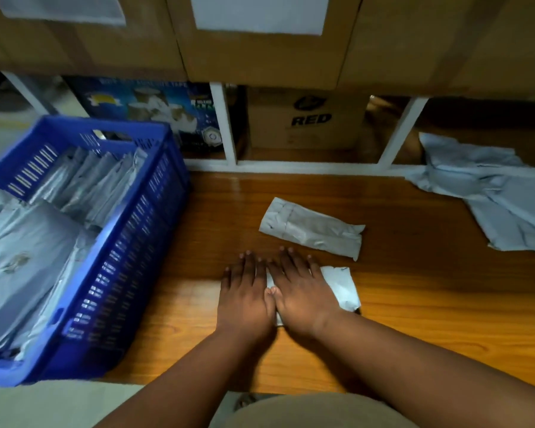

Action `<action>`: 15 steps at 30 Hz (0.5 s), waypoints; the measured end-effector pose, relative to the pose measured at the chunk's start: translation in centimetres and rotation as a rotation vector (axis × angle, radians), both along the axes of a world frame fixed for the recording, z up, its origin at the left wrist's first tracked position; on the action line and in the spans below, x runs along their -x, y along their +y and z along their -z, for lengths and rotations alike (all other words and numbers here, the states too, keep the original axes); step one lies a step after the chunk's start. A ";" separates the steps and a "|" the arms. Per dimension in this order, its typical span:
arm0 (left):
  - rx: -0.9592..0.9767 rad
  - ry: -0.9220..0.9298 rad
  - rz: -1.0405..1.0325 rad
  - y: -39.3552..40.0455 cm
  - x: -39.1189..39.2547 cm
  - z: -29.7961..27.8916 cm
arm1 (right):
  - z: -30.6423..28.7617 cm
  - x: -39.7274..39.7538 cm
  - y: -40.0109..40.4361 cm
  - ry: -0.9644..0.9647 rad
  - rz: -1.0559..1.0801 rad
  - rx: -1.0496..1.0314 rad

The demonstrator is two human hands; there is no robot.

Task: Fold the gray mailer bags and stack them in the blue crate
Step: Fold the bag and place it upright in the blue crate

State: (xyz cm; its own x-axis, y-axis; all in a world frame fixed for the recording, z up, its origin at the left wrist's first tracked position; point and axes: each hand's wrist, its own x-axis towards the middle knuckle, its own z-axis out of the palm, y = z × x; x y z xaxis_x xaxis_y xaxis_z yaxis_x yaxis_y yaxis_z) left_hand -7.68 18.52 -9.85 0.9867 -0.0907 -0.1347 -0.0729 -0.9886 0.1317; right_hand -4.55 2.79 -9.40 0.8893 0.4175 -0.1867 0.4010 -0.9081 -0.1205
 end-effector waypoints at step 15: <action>-0.066 -0.039 0.121 -5.0 -0.9 -1.0 | -2.2 -0.1 -5.8 -0.067 0.018 0.001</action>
